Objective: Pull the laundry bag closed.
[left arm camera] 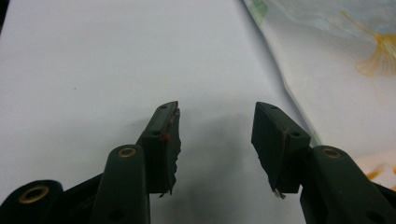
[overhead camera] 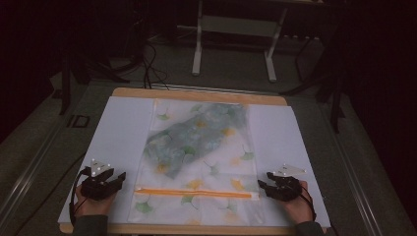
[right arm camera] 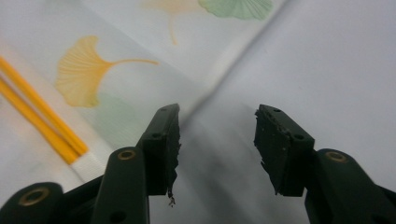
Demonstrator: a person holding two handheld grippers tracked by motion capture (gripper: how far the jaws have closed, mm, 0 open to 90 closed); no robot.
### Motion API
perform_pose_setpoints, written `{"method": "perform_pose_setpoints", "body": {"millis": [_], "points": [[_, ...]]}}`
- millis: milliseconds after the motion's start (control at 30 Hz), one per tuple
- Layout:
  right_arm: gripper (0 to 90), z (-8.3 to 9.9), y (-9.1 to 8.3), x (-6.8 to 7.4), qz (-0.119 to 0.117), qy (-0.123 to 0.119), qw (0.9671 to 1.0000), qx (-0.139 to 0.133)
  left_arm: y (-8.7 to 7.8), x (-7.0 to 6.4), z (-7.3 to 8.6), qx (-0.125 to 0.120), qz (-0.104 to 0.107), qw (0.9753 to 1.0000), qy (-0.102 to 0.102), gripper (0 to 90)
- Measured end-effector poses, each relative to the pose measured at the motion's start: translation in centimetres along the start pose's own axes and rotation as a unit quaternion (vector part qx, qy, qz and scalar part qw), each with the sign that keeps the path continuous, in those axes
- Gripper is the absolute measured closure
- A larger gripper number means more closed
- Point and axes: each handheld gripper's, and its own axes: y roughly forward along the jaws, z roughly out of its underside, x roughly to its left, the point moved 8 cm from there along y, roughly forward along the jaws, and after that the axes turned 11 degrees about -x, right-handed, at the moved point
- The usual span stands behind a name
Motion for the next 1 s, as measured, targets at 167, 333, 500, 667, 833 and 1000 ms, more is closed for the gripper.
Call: {"method": "perform_pose_setpoints", "body": {"millis": [167,333,500,667,833,1000], "points": [[52.3,-0.6,-0.3,0.2,-0.004,-0.003,0.9999,-0.015,-0.7,0.2,-0.3,-0.008,0.017,0.9998,0.005,53.7],[53.2,-1.0,-0.7,0.3,-0.012,0.001,0.9997,-0.022,-1.0,0.3,-0.4,-0.011,0.02,0.9997,0.01,54.4],[55.7,-1.7,-0.7,0.6,-0.035,-0.005,0.999,-0.026,-1.4,0.0,-0.1,-0.006,0.035,0.9993,0.012,54.9],[59.7,-2.1,-0.2,1.8,-0.058,-0.031,0.9977,-0.016,-1.4,-0.8,-0.1,0.002,0.046,0.9988,0.019,55.4],[58.8,-2.7,0.6,2.6,-0.068,-0.045,0.9966,-0.009,-1.6,-0.7,0.0,0.005,0.045,0.9989,0.006,55.7],[55.0,-3.9,1.7,4.4,-0.091,-0.057,0.9942,-0.009,-1.4,-1.0,0.0,0.01,0.052,0.9985,0.017,55.7]]}}
